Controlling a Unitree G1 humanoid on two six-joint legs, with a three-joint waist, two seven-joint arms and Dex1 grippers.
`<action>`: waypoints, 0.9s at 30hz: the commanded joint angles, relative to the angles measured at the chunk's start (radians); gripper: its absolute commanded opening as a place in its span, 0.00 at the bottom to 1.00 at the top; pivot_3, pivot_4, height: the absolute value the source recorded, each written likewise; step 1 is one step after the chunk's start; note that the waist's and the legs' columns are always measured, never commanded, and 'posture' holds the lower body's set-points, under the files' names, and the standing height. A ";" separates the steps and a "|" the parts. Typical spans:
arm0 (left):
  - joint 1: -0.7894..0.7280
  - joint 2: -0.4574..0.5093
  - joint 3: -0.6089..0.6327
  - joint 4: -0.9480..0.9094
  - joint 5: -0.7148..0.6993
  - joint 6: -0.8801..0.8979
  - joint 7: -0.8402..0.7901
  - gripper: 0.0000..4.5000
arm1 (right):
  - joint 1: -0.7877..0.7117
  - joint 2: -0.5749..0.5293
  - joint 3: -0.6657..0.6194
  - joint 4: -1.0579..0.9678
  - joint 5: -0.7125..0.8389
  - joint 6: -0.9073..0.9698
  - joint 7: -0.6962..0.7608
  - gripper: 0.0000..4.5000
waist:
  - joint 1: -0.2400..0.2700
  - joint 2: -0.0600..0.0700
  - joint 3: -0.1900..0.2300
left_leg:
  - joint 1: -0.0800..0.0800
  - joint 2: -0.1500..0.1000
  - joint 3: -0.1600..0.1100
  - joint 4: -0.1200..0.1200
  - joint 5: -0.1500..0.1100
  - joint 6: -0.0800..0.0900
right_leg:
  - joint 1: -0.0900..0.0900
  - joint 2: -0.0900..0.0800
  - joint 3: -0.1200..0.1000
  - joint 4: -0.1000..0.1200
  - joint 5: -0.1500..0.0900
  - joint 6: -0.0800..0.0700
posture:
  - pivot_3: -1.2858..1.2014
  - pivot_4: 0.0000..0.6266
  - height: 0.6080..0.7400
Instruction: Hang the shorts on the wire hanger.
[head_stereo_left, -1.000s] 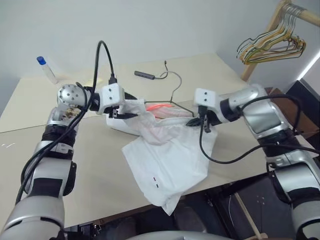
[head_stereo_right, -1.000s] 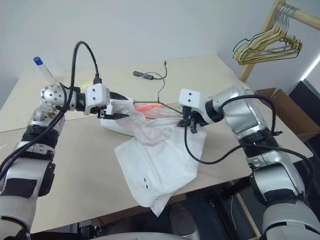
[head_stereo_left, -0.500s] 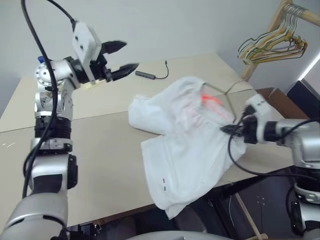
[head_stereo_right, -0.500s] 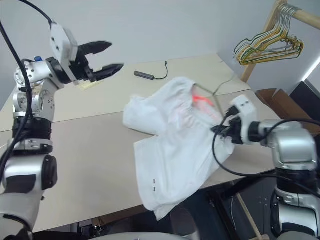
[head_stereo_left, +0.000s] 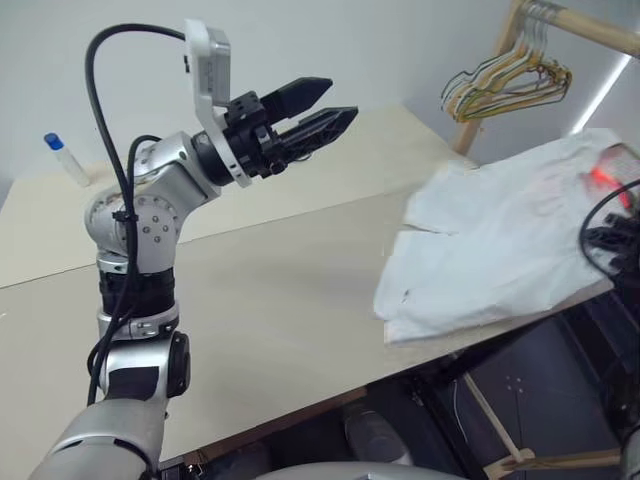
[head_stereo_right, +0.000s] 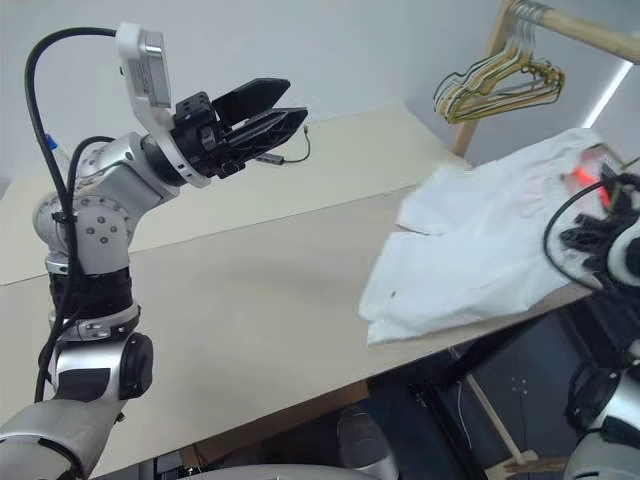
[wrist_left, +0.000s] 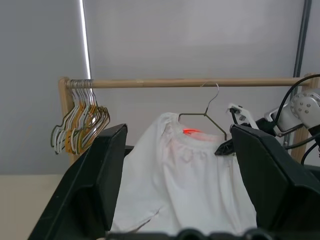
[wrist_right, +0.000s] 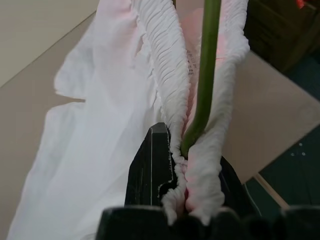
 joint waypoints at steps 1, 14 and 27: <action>-0.018 0.017 0.017 -0.033 -0.014 -0.002 0.013 0.79 | -0.093 -0.059 -0.016 0.096 -0.019 -0.011 -0.057 0.01 | -0.009 0.000 0.000 | 0.001 0.000 0.001 0.000 0.000 0.000 | 0.001 0.000 0.001 0.000 0.000 0.000 | 0.39 0.00 1.00; -0.011 0.008 0.043 -0.061 -0.027 -0.034 0.055 0.79 | -0.351 -0.208 0.069 0.579 -0.039 -0.330 -0.169 0.01 | -0.040 0.000 0.001 | 0.011 0.000 0.009 -0.006 -0.001 0.000 | 0.017 -0.001 0.006 -0.012 -0.005 0.008 | 0.39 0.00 1.00; 0.007 0.014 0.035 -0.101 -0.026 -0.034 0.064 0.79 | -0.352 -0.204 0.043 0.915 -0.009 -0.511 -0.321 0.01 | -0.038 -0.004 0.003 | 0.012 0.000 0.015 -0.009 -0.001 0.000 | 0.017 -0.001 0.012 -0.015 -0.005 0.010 | 0.40 0.00 1.00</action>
